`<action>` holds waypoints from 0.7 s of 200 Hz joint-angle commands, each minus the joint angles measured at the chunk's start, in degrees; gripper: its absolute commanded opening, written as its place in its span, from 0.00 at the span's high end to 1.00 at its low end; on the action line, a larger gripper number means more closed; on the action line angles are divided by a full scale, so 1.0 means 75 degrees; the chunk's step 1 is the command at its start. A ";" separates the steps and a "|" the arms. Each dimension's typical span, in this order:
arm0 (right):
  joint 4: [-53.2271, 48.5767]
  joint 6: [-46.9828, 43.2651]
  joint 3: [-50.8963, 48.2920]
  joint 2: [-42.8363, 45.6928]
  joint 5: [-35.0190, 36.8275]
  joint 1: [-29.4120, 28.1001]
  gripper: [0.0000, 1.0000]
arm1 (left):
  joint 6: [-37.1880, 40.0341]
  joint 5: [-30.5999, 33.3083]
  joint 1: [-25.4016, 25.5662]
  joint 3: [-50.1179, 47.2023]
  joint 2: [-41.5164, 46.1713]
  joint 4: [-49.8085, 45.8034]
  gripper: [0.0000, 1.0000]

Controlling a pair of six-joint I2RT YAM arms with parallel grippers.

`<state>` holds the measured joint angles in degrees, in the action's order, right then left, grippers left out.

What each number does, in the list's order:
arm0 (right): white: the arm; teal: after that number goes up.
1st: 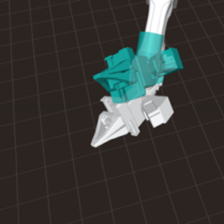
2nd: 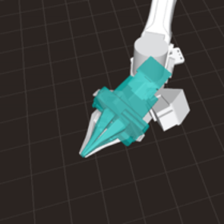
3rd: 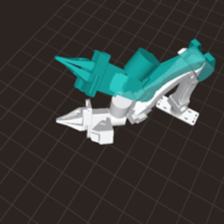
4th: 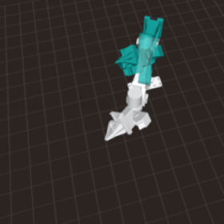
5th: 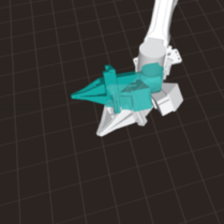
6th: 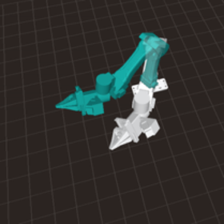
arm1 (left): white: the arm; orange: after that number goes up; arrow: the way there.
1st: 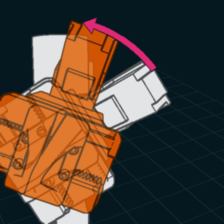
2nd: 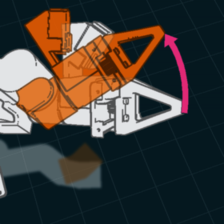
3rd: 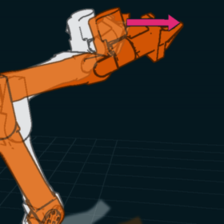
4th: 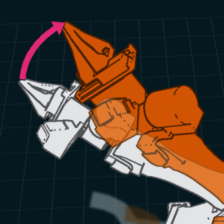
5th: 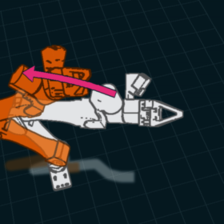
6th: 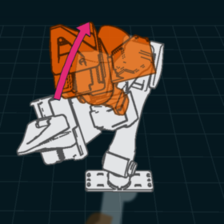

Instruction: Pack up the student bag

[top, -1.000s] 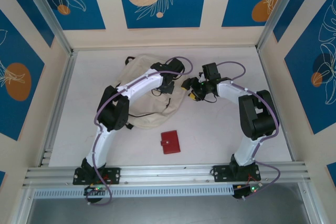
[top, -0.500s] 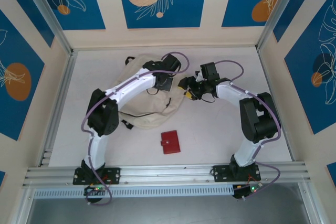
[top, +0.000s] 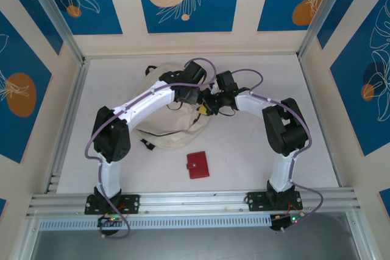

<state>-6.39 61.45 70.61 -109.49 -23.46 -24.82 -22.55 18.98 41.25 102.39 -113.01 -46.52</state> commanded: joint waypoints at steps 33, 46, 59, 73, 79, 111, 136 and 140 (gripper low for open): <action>-0.0269 0.0260 0.0346 -0.0305 0.0285 -0.0059 0.85 | -0.0088 0.0140 -0.0167 -0.0239 0.0150 0.0127 1.00; -0.0510 0.0117 0.0331 -0.0252 0.0519 -0.0072 0.93 | -0.0004 0.0277 -0.0243 -0.0299 0.0150 0.0121 1.00; -0.0785 -0.0075 0.0318 -0.0157 0.0798 -0.0070 1.00 | 0.0142 0.0352 -0.0385 -0.0371 0.0140 0.0162 1.00; -0.1160 -0.0312 0.0331 -0.0086 0.1034 -0.0078 1.00 | 0.0387 0.0248 -0.0609 -0.0474 0.0139 0.0327 1.00; -0.1292 -0.0382 0.0312 -0.0052 0.1162 -0.0081 1.00 | 0.0492 0.0160 -0.0717 -0.0522 0.0149 0.0397 1.00; -0.1701 -0.0715 0.0139 0.0134 0.1646 -0.0101 1.00 | 0.0889 -0.0215 -0.1490 -0.0519 0.0079 0.0589 1.00; -0.1967 -0.0850 0.0039 0.0237 0.2035 -0.0102 1.00 | 0.1092 -0.0247 -0.2039 -0.0474 -0.0030 0.0673 1.00; -0.1997 -0.0877 0.0020 0.0261 0.2105 -0.0102 1.00 | 0.1115 -0.0201 -0.2122 -0.0469 -0.0047 0.0672 1.00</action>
<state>-13.56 57.74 72.27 -109.62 -13.85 -26.02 -17.21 16.58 29.08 98.41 -113.03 -43.22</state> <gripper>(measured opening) 0.058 0.047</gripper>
